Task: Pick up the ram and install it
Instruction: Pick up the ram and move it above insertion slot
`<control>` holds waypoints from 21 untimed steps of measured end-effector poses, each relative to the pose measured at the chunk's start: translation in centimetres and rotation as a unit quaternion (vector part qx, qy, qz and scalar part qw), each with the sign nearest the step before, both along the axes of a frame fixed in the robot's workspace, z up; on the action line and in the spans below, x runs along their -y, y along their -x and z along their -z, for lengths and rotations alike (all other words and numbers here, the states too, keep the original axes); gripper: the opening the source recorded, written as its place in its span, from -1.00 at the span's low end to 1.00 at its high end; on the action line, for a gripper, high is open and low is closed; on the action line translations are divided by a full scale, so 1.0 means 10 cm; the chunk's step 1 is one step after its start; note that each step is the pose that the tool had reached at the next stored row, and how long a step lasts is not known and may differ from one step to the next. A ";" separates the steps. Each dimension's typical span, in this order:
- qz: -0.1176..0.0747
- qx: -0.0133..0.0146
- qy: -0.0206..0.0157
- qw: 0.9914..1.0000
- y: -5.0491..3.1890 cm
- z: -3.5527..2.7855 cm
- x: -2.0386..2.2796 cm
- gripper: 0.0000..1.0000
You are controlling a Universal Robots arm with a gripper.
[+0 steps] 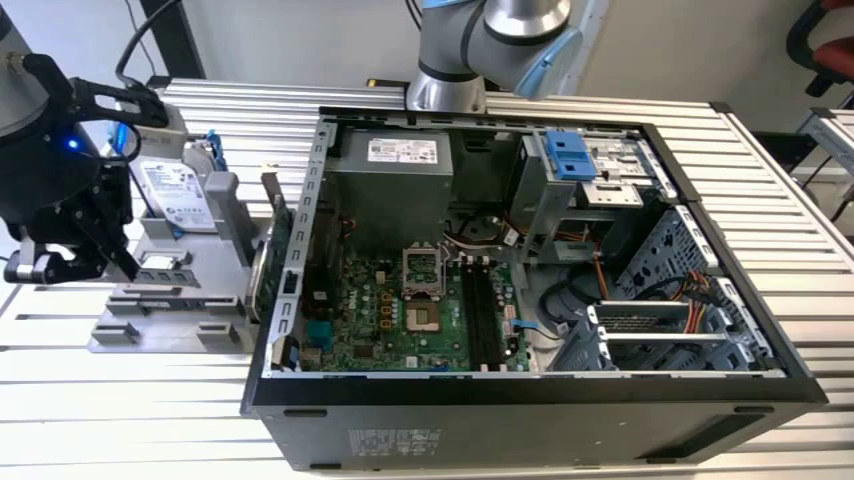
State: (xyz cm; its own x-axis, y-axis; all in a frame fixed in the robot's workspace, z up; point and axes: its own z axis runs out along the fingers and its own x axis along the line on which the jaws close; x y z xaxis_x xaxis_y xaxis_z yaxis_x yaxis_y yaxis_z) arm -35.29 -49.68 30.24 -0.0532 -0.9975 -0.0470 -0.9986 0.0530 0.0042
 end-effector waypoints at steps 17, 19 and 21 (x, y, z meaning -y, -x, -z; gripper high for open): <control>0.000 0.000 0.000 1.000 0.000 -0.167 0.000 -1.00; 0.000 0.000 0.000 1.000 0.000 -0.182 0.000 -1.00; 0.000 0.000 0.000 1.000 0.000 -0.198 0.000 -1.00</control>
